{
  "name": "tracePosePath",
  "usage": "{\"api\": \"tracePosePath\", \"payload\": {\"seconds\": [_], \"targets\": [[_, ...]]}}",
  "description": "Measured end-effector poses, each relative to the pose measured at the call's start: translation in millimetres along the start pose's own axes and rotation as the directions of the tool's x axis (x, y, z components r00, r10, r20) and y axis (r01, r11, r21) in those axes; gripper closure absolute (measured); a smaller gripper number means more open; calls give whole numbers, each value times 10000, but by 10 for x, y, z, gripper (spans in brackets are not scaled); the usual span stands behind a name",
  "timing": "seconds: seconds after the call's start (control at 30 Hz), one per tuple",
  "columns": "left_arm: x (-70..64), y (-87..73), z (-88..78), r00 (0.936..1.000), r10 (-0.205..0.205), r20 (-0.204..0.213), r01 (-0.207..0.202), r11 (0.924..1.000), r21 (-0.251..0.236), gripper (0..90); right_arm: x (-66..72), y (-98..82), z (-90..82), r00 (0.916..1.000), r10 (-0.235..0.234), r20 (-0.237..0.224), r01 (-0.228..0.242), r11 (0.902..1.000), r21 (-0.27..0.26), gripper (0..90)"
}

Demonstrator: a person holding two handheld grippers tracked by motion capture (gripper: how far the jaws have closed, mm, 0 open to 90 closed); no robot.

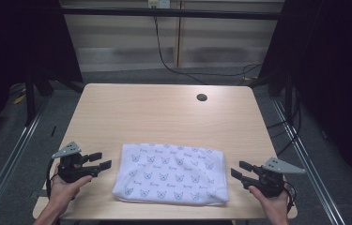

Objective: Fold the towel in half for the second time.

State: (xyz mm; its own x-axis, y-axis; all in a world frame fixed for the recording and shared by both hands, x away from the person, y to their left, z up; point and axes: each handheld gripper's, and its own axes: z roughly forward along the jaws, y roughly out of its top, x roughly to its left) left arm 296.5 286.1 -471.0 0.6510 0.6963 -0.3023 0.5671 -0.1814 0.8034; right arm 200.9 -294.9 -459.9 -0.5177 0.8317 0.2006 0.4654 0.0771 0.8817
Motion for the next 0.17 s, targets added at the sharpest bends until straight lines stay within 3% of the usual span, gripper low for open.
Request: {"api": "tracePosePath", "payload": {"seconds": [0.07,0.17], "targets": [[54,-45,-29,9996,-204,-185,203,9998,-75,318,-63,-28,-10,9991,141,412,-138,9999,-65,406],[96,-119,-66,9988,-359,-319,358,9994,-30,295,-134,-98,-34,9973,449,582,-446,9990,-76,382]]}}
